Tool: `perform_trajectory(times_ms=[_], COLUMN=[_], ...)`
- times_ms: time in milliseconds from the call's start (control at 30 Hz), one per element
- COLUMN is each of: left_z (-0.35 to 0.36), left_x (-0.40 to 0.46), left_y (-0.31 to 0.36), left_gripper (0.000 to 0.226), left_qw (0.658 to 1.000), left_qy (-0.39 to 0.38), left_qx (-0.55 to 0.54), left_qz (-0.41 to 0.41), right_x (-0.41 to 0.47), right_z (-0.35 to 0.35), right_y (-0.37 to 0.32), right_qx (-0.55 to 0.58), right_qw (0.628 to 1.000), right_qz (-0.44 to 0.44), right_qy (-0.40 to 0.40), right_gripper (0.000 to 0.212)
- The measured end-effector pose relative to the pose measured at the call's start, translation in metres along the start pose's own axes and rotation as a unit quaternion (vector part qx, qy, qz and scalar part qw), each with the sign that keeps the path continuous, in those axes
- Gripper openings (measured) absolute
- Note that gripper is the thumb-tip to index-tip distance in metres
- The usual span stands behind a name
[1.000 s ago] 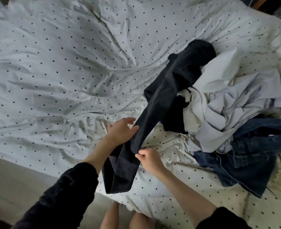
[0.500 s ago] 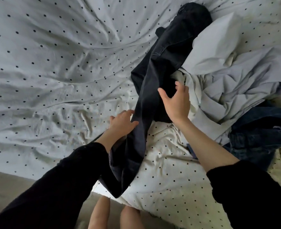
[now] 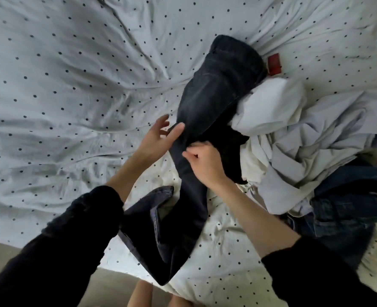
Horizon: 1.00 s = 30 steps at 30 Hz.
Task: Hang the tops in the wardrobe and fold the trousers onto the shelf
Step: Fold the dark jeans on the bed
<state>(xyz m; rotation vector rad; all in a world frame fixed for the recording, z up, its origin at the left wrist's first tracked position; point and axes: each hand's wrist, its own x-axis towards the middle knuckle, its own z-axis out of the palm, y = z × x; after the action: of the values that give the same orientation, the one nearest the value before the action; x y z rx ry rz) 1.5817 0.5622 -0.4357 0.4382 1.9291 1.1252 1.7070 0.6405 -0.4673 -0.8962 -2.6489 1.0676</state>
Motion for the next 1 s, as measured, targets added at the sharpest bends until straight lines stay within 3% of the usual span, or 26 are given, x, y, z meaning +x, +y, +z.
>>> perform_trajectory(times_ms=[67, 133, 200, 267, 300, 400, 467, 567, 633, 700, 800, 900, 1000], left_z=[0.001, 0.006, 0.012, 0.015, 0.014, 0.011, 0.01, 0.018, 0.024, 0.029, 0.022, -0.007, -0.049], left_x=[0.008, 0.015, 0.015, 0.008, 0.001, -0.017, -0.032, -0.055, -0.07, -0.082, -0.089, -0.095, -0.11], left_y=[0.013, 0.014, 0.001, -0.019, -0.03, -0.055, -0.062, -0.068, -0.067, -0.063, -0.057, -0.059, -0.057], left_gripper=[0.081, 0.093, 0.065, 0.019, 0.006, 0.015, 0.002, 0.011, 0.008, 0.009, 0.015, 0.023, 0.024], left_qw=[0.998, 0.97, 0.933, 0.941, 0.95, 0.959, 0.951, 0.94, 0.938, 0.936, 0.941, 0.961, 0.961], left_qy=[-0.024, -0.038, -0.032, -0.02, -0.017, -0.011, -0.006, -0.018, -0.023, -0.03, -0.037, 0.017, 0.209], left_qx=[0.066, 0.239, 0.357, 0.336, 0.307, 0.28, 0.31, 0.338, 0.342, 0.344, 0.332, 0.274, 0.169], left_qz=[0.006, -0.008, -0.031, -0.043, -0.054, -0.041, -0.011, 0.031, 0.057, 0.066, 0.053, -0.028, -0.068], right_x=[-0.022, -0.043, -0.059, -0.066, -0.067, -0.054, -0.037, -0.009, 0.008, 0.02, 0.025, 0.018, 0.002], right_z=[0.012, 0.02, 0.022, 0.015, 0.011, -0.008, -0.018, -0.02, -0.011, 0.0, 0.007, 0.005, -0.005], right_y=[-0.004, 0.0, 0.01, 0.019, 0.023, 0.02, 0.006, -0.019, -0.034, -0.043, -0.052, -0.051, -0.059], right_qx=[-0.002, 0.0, 0.005, 0.019, 0.019, 0.05, 0.12, 0.195, 0.207, 0.149, 0.105, 0.112, 0.092], right_qw=[0.999, 0.998, 0.995, 0.987, 0.983, 0.981, 0.963, 0.928, 0.908, 0.916, 0.925, 0.941, 0.962], right_qz=[-0.033, -0.044, -0.029, 0.018, 0.042, 0.165, 0.24, 0.316, 0.364, 0.372, 0.363, 0.318, 0.258], right_qy=[-0.019, -0.043, -0.097, -0.16, -0.177, -0.093, -0.035, -0.035, -0.023, -0.002, 0.03, 0.025, -0.009], right_gripper=[0.029, 0.028, 0.021, 0.017, 0.021, 0.026, 0.043, 0.076, 0.086, 0.067, 0.014, 0.028, 0.028])
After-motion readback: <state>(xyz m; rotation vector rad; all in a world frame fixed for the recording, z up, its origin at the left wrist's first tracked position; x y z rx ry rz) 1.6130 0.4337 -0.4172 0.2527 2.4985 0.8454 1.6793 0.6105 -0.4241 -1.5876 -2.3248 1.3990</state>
